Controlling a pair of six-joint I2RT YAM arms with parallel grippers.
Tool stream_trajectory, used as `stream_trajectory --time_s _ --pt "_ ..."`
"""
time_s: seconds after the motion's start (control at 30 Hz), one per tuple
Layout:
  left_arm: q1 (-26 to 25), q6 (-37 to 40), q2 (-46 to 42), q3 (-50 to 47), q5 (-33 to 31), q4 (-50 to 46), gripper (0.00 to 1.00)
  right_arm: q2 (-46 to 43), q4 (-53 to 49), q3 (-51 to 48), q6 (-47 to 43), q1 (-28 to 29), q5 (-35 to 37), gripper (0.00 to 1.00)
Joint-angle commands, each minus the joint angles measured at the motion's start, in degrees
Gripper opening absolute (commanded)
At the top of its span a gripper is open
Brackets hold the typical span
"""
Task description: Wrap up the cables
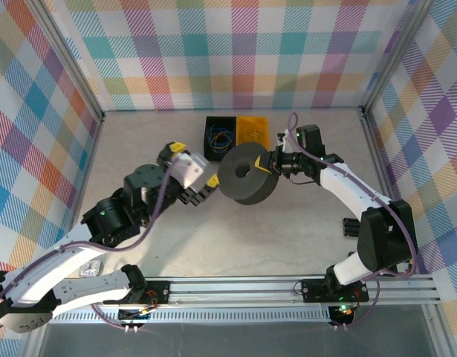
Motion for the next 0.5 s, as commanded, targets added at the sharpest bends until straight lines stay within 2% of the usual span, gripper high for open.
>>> stream_trajectory --time_s 0.0,0.1,0.27,0.37,0.47 --pt "4.43 -10.24 -0.95 -3.64 -3.47 0.54 1.00 -2.47 11.25 -4.27 2.40 0.23 -6.18 0.02" --pt "8.95 -16.18 -0.93 -5.57 -4.41 0.18 1.00 -3.62 17.23 -9.57 3.84 1.09 -7.42 0.03" --pt "14.46 -24.40 0.77 -7.66 -3.21 0.33 1.00 -4.06 26.46 -18.43 5.58 3.23 -5.56 0.00" --pt "16.46 -27.82 1.61 -8.51 -1.48 0.73 1.00 -2.45 34.29 -22.57 8.12 5.07 -5.31 0.00" --pt "17.49 -30.58 2.26 -9.29 -2.06 0.43 1.00 -0.97 36.03 -24.41 7.17 7.66 -3.64 0.00"
